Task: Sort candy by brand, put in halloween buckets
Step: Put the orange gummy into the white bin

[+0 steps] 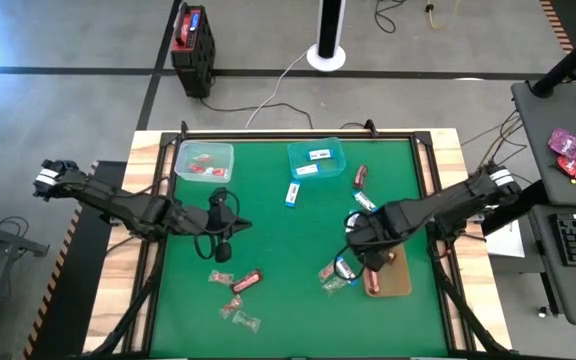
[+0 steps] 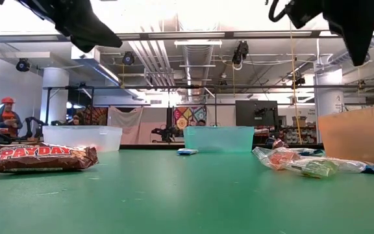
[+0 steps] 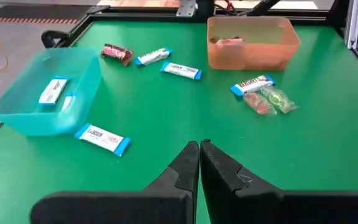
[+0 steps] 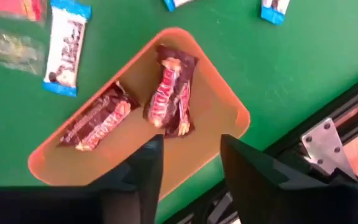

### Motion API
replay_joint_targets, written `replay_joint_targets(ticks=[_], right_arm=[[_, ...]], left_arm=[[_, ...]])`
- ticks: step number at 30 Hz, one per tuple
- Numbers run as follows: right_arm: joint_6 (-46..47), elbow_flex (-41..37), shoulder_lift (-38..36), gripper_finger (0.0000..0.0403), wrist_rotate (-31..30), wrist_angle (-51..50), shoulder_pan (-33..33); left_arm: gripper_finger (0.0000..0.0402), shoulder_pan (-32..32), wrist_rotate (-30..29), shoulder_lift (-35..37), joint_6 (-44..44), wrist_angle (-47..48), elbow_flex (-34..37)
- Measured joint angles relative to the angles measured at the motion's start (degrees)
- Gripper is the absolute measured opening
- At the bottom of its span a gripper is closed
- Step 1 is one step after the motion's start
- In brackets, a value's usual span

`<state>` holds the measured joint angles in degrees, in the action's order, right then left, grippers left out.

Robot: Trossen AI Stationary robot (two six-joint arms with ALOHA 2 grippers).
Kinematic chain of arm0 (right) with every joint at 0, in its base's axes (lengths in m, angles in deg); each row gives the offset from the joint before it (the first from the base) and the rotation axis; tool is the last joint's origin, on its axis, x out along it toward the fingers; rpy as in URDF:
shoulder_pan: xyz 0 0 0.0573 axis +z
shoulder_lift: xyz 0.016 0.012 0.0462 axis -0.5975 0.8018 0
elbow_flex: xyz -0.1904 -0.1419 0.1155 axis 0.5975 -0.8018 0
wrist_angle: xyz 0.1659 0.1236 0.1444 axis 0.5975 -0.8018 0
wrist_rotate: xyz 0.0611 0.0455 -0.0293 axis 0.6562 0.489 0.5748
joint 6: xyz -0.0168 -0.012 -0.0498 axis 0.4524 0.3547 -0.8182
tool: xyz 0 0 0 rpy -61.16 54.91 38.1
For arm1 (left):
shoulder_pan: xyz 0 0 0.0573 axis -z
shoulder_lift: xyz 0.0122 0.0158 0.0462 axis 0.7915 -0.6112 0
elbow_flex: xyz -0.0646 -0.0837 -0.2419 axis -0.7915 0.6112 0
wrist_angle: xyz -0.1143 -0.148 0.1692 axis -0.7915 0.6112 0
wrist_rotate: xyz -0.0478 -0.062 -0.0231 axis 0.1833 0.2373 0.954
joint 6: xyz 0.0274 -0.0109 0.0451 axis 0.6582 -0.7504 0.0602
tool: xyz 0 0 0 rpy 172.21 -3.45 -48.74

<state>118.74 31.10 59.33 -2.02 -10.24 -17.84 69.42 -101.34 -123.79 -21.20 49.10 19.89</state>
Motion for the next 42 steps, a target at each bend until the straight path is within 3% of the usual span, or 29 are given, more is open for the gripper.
replay_joint_targets(ticks=[5, 9, 12, 15, 26, 37, 42], right_arm=[[-4.5, -0.1, 0.0, 0.0185, -4.3, 9.7, 0.4], [-20.7, -1.3, 0.8, 0.0190, -5.3, 27.9, 0.9], [-31.4, -2.6, 3.6, 0.0185, -5.2, 35.8, 1.4], [-36.9, -2.7, 7.8, 0.0177, -4.5, 36.3, 1.4], [-42.6, -2.2, 21.5, 0.0173, -1.6, 36.1, 1.3], [-43.2, -1.9, 22.3, 0.0167, -1.9, 41.5, -0.3], [-44.5, -2.0, 23.1, 0.0131, -1.9, 42.5, -0.9]], left_arm=[[0.0000, 0.0, 5.4, -1.3, -1.7, 1.6, 0.0], [0.0000, 0.1, 9.2, -2.7, -3.2, 2.0, 0.0], [0.0000, 0.1, 9.5, -3.8, -4.9, 2.0, 0.0], [0.0000, 0.1, 9.5, -5.1, -5.6, 2.1, 0.0], [0.0000, 0.2, 10.0, -6.3, -4.0, -1.4, 0.0], [0.0000, 0.2, 8.1, -6.3, -1.9, -4.5, 0.0], [0.0000, 0.2, 7.0, -6.3, -1.9, -4.5, 0.0]])
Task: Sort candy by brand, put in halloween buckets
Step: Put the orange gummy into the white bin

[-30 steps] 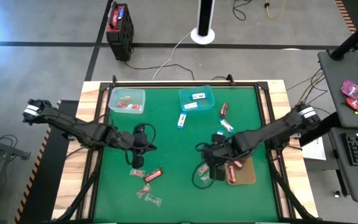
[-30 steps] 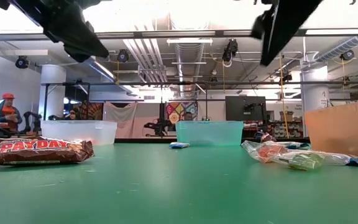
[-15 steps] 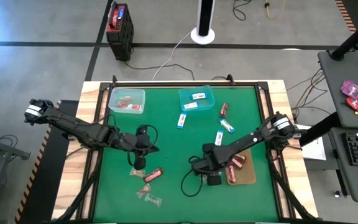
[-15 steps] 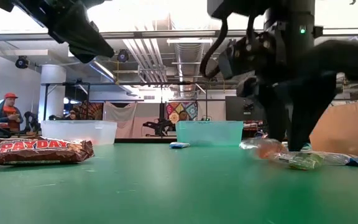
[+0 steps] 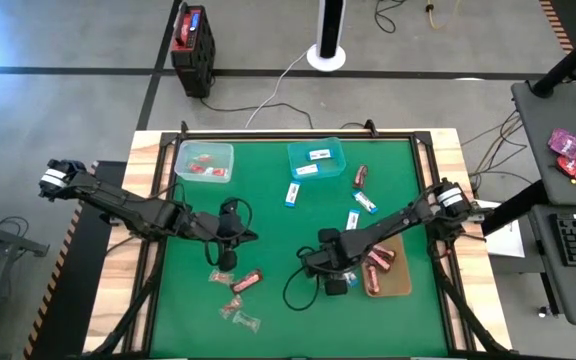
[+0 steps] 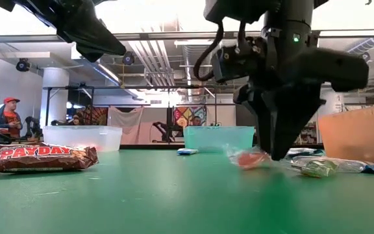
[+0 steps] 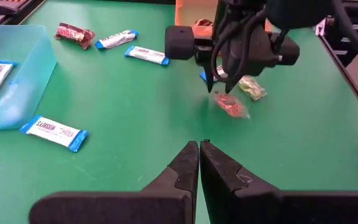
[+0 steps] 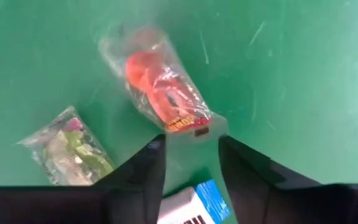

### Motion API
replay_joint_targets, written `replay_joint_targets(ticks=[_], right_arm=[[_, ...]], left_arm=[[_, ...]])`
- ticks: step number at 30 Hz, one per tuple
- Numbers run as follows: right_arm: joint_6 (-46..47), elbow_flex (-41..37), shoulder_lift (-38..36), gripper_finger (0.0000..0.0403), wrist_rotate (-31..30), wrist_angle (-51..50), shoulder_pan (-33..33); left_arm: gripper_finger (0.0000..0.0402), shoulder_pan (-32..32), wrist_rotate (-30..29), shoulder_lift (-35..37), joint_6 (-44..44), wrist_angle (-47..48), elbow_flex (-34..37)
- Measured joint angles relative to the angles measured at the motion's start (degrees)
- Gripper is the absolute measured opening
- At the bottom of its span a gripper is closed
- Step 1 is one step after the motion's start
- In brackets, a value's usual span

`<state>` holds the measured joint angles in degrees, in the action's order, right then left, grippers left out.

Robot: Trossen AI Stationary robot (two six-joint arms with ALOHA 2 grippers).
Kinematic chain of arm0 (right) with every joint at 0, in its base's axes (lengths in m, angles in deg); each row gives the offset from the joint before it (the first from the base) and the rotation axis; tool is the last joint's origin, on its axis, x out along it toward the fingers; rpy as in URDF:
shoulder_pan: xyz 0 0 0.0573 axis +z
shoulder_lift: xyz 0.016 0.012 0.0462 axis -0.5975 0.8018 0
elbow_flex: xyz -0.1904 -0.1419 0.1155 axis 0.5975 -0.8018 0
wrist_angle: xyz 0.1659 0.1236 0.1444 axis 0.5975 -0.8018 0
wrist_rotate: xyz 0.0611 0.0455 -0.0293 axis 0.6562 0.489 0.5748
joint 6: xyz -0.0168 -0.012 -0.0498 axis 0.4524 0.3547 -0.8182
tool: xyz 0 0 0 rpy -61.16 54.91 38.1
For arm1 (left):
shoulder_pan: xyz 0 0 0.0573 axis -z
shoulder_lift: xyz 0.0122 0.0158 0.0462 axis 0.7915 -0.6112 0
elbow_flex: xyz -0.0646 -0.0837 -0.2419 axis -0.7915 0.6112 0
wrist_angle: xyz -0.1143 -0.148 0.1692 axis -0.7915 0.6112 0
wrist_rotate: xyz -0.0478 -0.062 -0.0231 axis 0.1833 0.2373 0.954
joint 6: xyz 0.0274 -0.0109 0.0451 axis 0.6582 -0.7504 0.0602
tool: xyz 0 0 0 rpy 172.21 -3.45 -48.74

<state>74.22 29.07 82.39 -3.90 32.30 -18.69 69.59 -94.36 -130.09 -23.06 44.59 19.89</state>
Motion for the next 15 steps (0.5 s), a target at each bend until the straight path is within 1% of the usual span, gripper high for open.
replay_joint_targets(ticks=[2, 6, 10, 15], right_arm=[[-0.6, -0.2, 0.6, 0.0100, 0.0, 0.1, -0.1], [-1.6, -0.2, 1.2, 0.0024, 0.6, 1.0, -0.2], [-2.1, -0.2, 0.3, 0.0013, 0.0, -1.1, -0.2], [-3.0, -0.3, -2.9, 0.0016, -1.4, -2.8, -0.2]], left_arm=[[0.0000, 0.0, 0.0, 0.0, 0.0, 0.0, 0.0], [0.0000, 0.0, 0.0, 0.0, 0.0, 0.1, 0.0], [0.0000, 0.0, 0.0, 0.0, 0.0, 0.4, 0.0], [0.0000, 0.0, 0.0, 0.0, 0.0, 0.8, 0.0]])
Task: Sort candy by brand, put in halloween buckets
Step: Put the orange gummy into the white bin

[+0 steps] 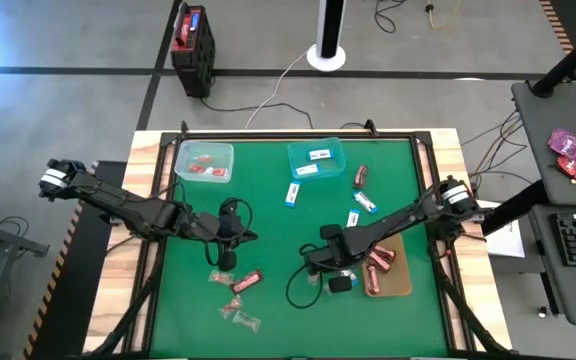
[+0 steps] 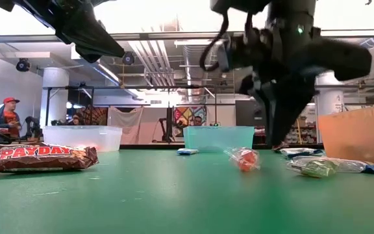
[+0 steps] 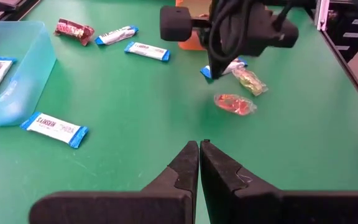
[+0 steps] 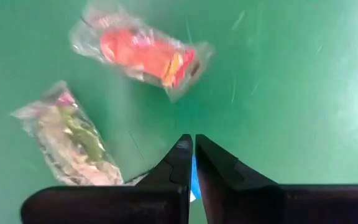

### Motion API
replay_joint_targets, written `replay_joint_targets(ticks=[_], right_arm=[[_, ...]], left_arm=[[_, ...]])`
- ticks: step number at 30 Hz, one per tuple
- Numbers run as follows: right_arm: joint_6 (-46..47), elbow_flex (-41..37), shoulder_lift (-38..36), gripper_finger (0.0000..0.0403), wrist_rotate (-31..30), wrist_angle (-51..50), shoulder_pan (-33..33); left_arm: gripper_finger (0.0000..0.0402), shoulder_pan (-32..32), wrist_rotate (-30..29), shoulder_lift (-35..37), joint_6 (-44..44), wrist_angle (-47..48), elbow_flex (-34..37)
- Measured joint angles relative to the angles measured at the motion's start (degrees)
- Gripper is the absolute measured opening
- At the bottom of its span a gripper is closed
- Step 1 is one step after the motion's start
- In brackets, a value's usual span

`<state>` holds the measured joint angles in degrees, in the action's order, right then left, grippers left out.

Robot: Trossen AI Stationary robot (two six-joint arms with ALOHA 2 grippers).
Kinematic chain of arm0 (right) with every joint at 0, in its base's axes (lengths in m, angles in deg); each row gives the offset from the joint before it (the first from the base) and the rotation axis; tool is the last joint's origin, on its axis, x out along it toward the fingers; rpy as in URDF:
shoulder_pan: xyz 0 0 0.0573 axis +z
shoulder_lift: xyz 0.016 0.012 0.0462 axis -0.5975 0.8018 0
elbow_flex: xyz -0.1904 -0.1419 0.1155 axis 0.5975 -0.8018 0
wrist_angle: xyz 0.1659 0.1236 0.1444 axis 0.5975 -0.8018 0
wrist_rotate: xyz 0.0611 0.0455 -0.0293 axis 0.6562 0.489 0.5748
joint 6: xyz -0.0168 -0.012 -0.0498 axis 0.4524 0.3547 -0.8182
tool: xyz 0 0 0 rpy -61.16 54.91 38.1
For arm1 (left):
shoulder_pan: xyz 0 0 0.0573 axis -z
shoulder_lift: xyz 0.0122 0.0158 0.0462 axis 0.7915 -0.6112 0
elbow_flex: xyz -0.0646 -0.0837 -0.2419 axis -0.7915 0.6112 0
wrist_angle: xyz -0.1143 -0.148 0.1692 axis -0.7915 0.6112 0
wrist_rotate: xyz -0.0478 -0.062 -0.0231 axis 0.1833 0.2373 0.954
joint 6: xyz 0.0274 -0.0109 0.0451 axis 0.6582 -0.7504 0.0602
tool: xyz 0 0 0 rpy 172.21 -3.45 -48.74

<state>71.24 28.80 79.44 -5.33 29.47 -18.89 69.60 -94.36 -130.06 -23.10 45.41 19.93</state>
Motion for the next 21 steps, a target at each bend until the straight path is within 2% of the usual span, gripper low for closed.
replay_joint_targets(ticks=[4, 7, 9, 13, 15, 18, 21], right_arm=[[-9.8, 0.0, -0.8, 0.0038, 0.0, 5.1, 1.5], [-17.6, 0.0, 0.0, 0.0072, 0.0, 8.3, 2.8], [-19.1, 0.1, 1.2, 0.0100, -0.9, 9.8, 3.0], [-19.4, 0.1, 2.5, 0.0152, -6.2, 11.2, 2.9], [-20.2, 0.2, 2.8, 0.0168, -6.1, 11.3, 2.8], [-20.8, 0.2, 3.7, 0.0171, -6.1, 11.6, 2.6], [-20.5, 0.2, 5.2, 0.0151, -6.1, 13.8, 1.8]], left_arm=[[0.0000, 0.0, -0.1, 0.0, 0.1, -0.1, 0.0], [0.0000, 0.0, -0.2, 0.0, 1.7, -1.6, 0.0], [0.0000, 0.0, -0.3, 0.0, 2.4, -2.6, 0.0], [0.0000, 0.0, -0.3, 0.0, 3.4, -4.6, 0.0], [0.0000, 0.0, -0.3, 0.0, 3.8, -4.6, 0.0], [0.0000, 0.0, -0.6, 0.0, 3.8, -4.9, 0.0], [0.0000, 0.0, -0.6, 0.0, 3.8, -5.0, 0.0]])
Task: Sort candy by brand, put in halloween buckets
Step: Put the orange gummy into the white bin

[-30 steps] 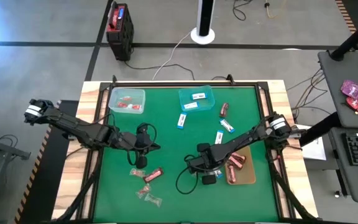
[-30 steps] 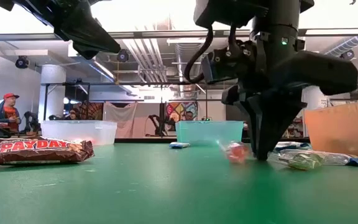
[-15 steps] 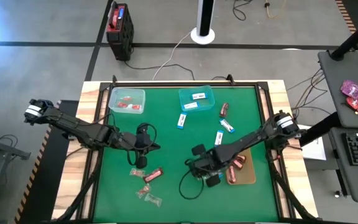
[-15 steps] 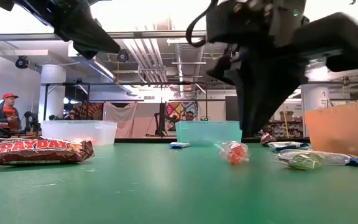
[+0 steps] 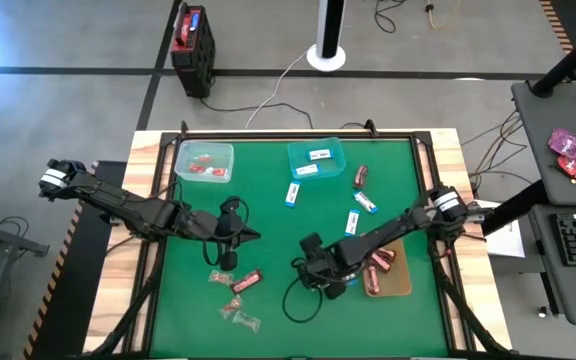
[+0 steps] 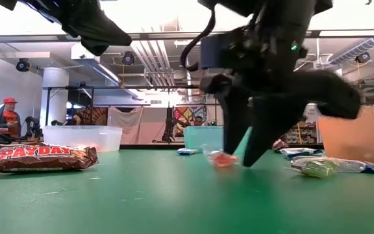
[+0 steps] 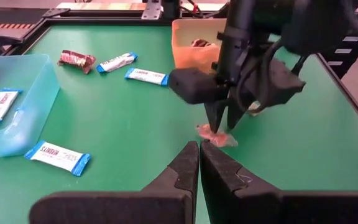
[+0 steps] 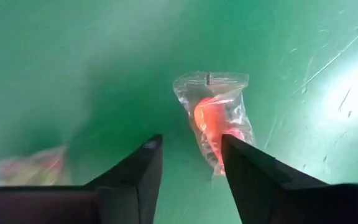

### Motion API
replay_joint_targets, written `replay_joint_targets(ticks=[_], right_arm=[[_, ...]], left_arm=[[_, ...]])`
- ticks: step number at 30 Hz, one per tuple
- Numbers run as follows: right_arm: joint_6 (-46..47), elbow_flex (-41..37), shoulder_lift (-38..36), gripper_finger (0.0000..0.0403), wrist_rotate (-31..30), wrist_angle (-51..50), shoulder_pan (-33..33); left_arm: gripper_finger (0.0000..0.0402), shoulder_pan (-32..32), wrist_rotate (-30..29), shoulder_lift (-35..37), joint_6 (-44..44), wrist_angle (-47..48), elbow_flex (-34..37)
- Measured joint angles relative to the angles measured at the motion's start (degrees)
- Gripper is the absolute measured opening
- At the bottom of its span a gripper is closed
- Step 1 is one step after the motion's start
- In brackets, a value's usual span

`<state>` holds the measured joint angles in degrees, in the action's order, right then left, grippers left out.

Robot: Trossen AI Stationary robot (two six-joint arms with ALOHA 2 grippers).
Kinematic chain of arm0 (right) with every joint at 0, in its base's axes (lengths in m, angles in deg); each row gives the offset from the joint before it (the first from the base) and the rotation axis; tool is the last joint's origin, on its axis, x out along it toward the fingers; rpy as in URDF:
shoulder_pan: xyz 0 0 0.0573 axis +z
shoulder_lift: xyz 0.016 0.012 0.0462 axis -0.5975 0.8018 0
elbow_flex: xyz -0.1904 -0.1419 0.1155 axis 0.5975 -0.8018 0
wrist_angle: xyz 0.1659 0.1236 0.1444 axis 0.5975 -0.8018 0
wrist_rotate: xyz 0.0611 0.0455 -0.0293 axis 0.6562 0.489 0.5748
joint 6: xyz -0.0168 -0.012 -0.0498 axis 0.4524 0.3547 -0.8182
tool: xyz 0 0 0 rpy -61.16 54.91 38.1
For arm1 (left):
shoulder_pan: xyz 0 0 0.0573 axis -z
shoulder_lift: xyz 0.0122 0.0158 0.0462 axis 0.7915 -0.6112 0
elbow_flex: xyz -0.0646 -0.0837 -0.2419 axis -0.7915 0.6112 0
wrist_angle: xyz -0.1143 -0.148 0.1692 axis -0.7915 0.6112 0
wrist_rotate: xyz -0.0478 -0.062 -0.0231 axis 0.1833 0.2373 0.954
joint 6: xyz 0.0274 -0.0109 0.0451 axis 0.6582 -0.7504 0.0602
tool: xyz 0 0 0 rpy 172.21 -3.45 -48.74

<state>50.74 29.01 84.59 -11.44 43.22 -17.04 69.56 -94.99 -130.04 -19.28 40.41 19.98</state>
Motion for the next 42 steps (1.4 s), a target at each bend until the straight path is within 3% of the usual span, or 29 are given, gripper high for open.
replay_joint_targets(ticks=[10, 17, 21, 24, 29, 32, 37, 42], right_arm=[[5.5, 0.2, 2.1, 0.0019, 0.1, 2.3, -2.6], [7.9, 0.2, -1.7, 0.0009, -0.1, 1.5, -3.3], [11.1, -0.5, -5.4, 0.0009, -0.1, 4.3, -4.1], [11.0, -3.6, -7.5, 0.0009, -0.1, 13.4, -4.8], [8.1, -11.8, -8.9, 0.0009, -2.1, 43.5, -5.9], [5.7, -15.4, -8.6, 0.0009, -2.4, 56.2, -6.7], [6.4, -16.9, -8.3, 0.0009, 3.6, 63.3, -9.0], [9.2, -15.5, -8.2, 0.0009, 10.3, 61.0, -11.2]], left_arm=[[0.0000, 0.0, 0.0, 0.0, 0.0, -0.4, 0.0], [0.0000, 0.0, 0.0, 0.0, 1.6, -1.7, 1.9], [0.0000, 0.6, 4.5, 0.0, 4.7, -12.7, 6.5], [0.0009, 0.8, 10.0, 0.0, 5.8, -24.0, 11.5], [0.0048, 0.7, 7.6, 0.0, 2.9, -33.5, 18.0], [0.0081, 0.7, 6.6, 0.0, 1.8, -36.2, 20.0], [0.0139, 0.7, 2.4, 0.0, 2.0, -36.7, 20.2], [0.0182, 0.6, 2.1, 0.0, 5.9, -36.8, 19.1]])
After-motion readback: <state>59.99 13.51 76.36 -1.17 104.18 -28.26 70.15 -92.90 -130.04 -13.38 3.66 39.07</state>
